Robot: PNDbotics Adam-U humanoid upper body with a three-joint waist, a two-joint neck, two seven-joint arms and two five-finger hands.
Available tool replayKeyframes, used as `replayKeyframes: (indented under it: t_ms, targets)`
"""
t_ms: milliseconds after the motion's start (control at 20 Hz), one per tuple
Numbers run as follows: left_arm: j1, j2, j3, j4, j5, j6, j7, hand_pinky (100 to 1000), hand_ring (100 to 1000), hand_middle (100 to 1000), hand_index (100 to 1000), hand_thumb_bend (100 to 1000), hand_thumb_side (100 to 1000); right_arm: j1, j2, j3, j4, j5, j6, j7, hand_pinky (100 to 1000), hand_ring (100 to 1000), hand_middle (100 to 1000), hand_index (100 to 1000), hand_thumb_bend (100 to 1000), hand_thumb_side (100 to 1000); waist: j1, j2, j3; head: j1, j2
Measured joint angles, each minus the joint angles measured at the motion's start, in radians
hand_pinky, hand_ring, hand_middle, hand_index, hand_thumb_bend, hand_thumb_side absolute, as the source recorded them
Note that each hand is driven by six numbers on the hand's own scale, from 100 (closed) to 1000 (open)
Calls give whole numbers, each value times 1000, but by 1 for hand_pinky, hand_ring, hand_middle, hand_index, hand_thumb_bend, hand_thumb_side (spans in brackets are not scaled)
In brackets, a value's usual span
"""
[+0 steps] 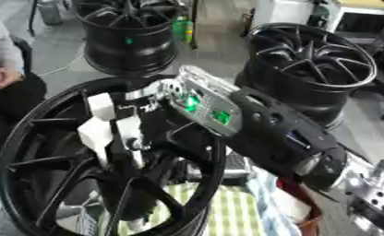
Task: Pull the pin out of the wheel hub.
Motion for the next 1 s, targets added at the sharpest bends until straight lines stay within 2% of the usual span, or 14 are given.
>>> replayKeyframes:
  t_ms: [150,300,500,800,1000]
  targets:
    - [0,0,0,0,1,0,0,845,913,798,806,112,652,-2,-3,0,-3,1,-7,-10,646,580,308,445,100,100,0,0,0,0,0]
    - [0,0,0,0,1,0,0,845,913,798,806,112,650,-19,-18,-6,-20,2,-11,-16,644,574,295,429,100,100,-1,0,-3,0,0]
    - [0,0,0,0,1,0,0,846,913,798,806,111,650,-67,-57,-41,-75,8,-5,-26,649,573,291,427,100,100,-1,-6,-6,0,-2]
    - [0,0,0,0,1,0,0,846,913,798,806,109,649,-80,-121,-114,-156,30,23,-62,645,564,275,422,100,100,-2,-9,-14,5,-17]
    - [0,0,1,0,1,0,0,846,913,798,806,110,648,-65,-153,-191,-180,37,64,-127,636,554,258,416,100,100,-2,-12,-17,7,-32]
